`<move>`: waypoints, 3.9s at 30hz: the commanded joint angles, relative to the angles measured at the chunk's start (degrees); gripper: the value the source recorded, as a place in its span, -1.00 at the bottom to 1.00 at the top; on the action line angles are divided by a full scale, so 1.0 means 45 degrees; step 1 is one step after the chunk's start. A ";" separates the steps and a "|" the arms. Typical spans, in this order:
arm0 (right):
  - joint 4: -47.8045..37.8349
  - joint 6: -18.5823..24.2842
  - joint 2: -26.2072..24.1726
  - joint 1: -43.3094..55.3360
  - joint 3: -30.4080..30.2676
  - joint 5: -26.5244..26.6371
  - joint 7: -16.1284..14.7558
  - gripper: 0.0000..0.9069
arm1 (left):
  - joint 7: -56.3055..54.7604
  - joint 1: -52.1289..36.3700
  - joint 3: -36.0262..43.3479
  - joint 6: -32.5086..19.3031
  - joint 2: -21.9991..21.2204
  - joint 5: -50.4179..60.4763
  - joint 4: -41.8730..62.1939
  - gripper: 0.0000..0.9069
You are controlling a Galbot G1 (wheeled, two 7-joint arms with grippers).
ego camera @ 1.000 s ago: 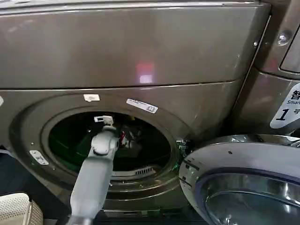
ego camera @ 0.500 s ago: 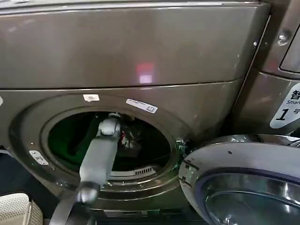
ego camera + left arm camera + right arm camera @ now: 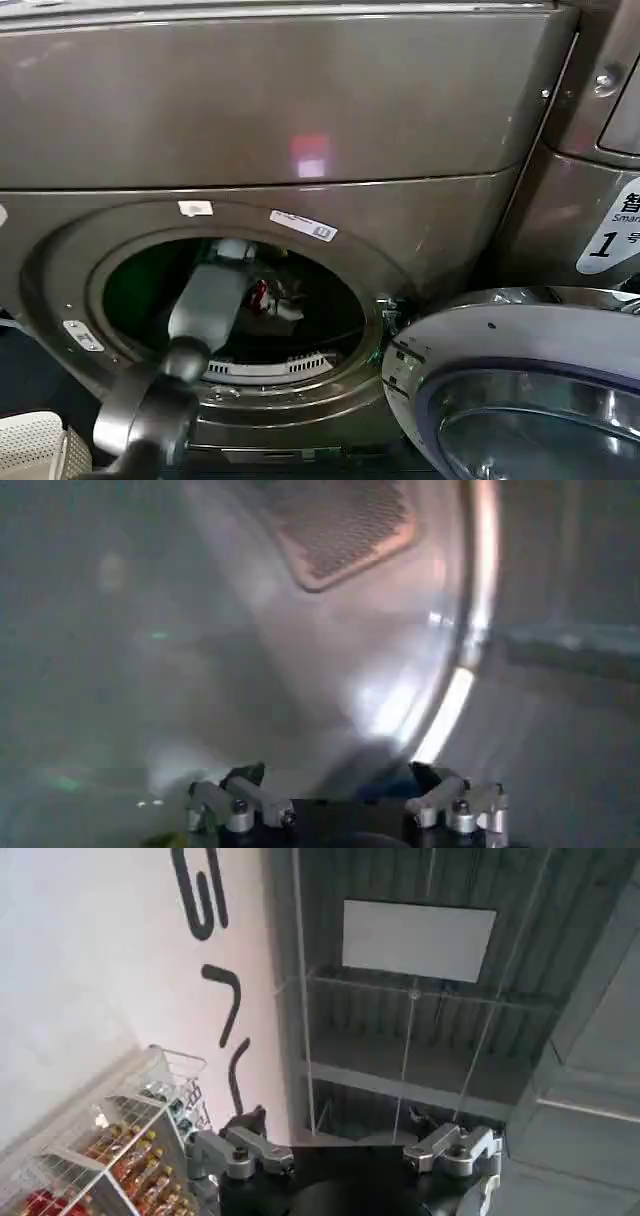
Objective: Grasp the clothes from the dryer.
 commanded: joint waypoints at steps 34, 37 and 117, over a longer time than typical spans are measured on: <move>0.0288 -0.0034 0.0278 -0.0106 0.0161 0.0005 -0.0020 1.00 | 0.2620 -0.0740 0.2398 -0.0572 0.0162 0.8102 0.2399 -0.75; 0.0203 -0.0026 0.0271 -0.0174 0.0248 0.0003 -0.0028 1.00 | 0.2645 -0.0679 0.2405 -0.0597 0.0140 0.8074 0.2410 -1.00; 0.0074 0.0417 0.0119 0.0295 -0.0211 0.0070 0.0473 1.00 | -1.1886 0.9448 -0.3019 -0.4174 -0.0738 -0.4170 -1.2129 -1.00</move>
